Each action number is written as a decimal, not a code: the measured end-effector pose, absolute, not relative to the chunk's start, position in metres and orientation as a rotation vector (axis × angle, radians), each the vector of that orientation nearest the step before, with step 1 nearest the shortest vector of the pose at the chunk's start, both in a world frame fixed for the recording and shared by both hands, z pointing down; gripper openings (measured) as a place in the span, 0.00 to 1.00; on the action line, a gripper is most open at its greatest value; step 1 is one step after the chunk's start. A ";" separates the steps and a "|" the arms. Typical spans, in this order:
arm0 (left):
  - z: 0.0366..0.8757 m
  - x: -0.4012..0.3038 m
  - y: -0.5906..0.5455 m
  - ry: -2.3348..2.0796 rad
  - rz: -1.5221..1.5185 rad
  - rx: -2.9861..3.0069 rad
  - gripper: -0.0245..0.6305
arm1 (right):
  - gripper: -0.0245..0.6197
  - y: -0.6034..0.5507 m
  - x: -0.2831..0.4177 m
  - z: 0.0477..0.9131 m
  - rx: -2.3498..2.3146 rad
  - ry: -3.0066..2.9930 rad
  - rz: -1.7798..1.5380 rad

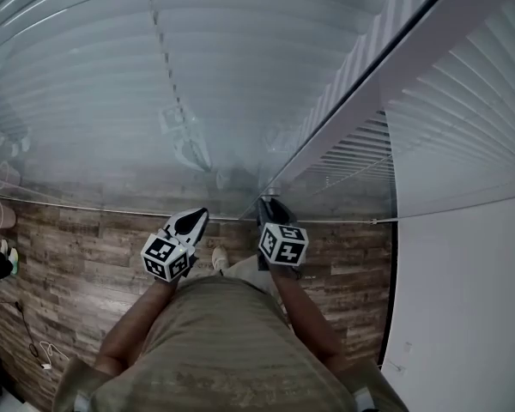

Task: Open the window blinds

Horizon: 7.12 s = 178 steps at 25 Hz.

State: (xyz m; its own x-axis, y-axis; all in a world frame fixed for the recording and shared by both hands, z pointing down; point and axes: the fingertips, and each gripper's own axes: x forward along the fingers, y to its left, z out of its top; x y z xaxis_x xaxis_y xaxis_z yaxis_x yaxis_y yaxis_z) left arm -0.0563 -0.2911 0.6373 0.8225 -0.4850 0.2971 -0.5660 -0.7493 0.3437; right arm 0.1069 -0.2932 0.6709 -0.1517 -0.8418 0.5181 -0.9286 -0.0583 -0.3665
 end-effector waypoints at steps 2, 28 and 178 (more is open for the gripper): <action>0.642 -0.056 -0.290 -0.786 0.265 2.582 0.06 | 0.24 -0.294 0.104 0.677 1.920 -1.959 0.759; 0.654 -0.050 -0.301 -0.718 0.329 2.599 0.06 | 0.24 -0.306 0.095 0.684 1.929 -1.961 0.687; 0.658 -0.057 -0.297 -0.684 0.361 2.516 0.06 | 0.24 -0.303 0.104 0.661 2.068 -2.280 1.261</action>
State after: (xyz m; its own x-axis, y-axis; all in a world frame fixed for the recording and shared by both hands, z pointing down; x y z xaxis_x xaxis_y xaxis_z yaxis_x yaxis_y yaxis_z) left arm -0.0572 -0.2974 0.6584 0.8384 -0.3982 0.3721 -0.5319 -0.7466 0.3995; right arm 0.1040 -0.3030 0.6615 -0.2166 -0.9148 0.3410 -0.7750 -0.0513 -0.6299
